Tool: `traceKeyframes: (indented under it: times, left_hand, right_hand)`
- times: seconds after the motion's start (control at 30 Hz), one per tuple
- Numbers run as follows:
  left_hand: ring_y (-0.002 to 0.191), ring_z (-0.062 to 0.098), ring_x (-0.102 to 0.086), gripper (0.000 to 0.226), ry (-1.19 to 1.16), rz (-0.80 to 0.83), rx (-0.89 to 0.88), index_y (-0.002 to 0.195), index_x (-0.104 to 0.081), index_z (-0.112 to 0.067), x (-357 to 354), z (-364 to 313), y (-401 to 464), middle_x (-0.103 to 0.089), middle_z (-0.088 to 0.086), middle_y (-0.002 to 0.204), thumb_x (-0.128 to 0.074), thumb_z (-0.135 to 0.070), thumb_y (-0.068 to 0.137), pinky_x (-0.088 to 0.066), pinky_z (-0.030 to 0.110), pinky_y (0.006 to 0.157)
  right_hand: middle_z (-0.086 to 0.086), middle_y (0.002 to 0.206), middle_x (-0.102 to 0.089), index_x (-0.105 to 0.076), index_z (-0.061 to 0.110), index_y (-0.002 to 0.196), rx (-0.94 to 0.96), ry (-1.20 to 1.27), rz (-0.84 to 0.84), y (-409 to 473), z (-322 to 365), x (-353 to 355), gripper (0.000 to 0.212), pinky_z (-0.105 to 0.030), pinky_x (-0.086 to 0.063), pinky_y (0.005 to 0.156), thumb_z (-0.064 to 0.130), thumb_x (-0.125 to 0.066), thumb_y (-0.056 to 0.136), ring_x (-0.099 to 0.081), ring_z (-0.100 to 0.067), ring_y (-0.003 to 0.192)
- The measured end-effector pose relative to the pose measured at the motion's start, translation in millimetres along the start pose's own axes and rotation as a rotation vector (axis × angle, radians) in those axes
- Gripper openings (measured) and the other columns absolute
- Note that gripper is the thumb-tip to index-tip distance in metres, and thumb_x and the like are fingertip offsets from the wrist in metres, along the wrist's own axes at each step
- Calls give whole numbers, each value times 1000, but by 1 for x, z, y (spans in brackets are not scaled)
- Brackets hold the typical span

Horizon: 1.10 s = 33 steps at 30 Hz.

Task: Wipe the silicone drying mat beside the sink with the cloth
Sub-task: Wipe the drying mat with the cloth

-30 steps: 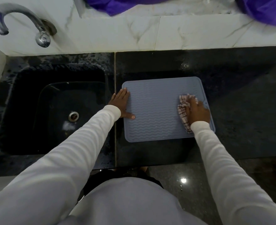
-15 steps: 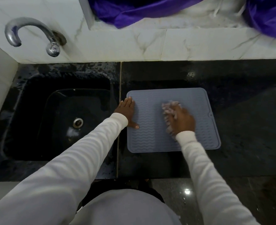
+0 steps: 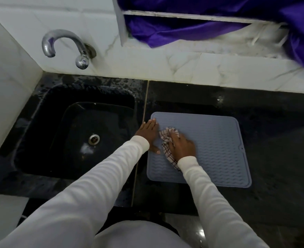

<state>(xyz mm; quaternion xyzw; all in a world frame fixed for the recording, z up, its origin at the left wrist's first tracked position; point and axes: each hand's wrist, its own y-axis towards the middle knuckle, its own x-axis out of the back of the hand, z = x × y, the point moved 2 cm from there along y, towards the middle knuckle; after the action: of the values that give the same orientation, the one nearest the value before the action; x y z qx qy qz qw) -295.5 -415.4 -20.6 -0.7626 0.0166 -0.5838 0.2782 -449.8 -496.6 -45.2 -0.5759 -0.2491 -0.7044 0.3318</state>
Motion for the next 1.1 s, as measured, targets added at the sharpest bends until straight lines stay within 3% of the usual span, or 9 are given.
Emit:
traceKeyframes:
  times: [0.07,0.17,0.27,0.37,0.6,0.7,0.9,0.97,1.1]
  left_hand:
    - [149,25,9,134,-15,6,-9,153,7,-6,-1,3,1,11,14,161,-75,-65,66,5,39,121]
    - [149,25,10,134,-23,7,-25,153,8,-6,-1,4,1,12,13,161,-75,-66,66,6,40,121]
    - [149,24,12,134,-34,10,-34,153,9,-7,-2,7,0,14,13,161,-74,-67,66,6,41,121]
    - [149,25,12,135,-32,18,-39,153,10,-7,-2,7,0,15,12,161,-72,-68,66,6,41,121]
    - [149,25,13,134,-54,11,-43,153,10,-7,-2,8,-2,15,12,161,-73,-67,67,6,41,121]
    - [149,25,13,134,-69,3,-58,153,11,-8,-5,12,-1,15,12,161,-72,-69,66,4,43,121]
    - [149,25,14,135,-83,-1,-79,153,13,-10,-12,15,2,17,10,161,-70,-71,65,0,44,121]
    - [149,24,12,135,-68,-18,-78,153,13,-11,-13,16,3,16,8,161,-69,-72,65,-1,43,121]
    - [149,23,13,135,-68,-12,-88,153,14,-11,-13,16,3,17,8,161,-67,-75,65,1,44,121]
  right_hand:
    - [-17,120,-62,-55,19,131,-41,-33,-5,-2,-18,2,44,-44,-53,69,37,-43,93,-65,-38,88]
    - [-22,113,-64,-59,16,129,-111,-82,-44,-8,-56,9,47,-44,-53,65,36,-40,91,-66,-41,77]
    - [-21,127,-55,-46,19,140,-230,-99,21,-17,-107,25,44,-45,-50,79,31,-43,98,-63,-41,94]
    - [-20,127,-52,-38,22,143,-382,-89,16,-26,-151,41,47,-46,-50,80,35,-39,98,-61,-42,94]
    - [-23,125,-53,-40,20,141,-516,-52,-10,-27,-148,51,44,-46,-48,78,32,-41,98,-61,-43,94]
    - [-19,120,-56,-44,23,135,-467,-5,-31,-24,-121,61,42,-44,-49,76,34,-47,95,-63,-41,89]
    - [-5,136,-56,-50,27,136,-97,129,13,-8,-8,34,46,-36,-50,92,42,-50,93,-60,-27,113]
    - [-8,130,-59,-49,23,137,-65,71,77,-11,16,12,50,-38,-51,88,45,-48,92,-62,-30,107]
    - [-9,116,-67,-59,20,126,-97,44,22,-21,14,4,45,-37,-55,72,42,-45,90,-68,-27,92]
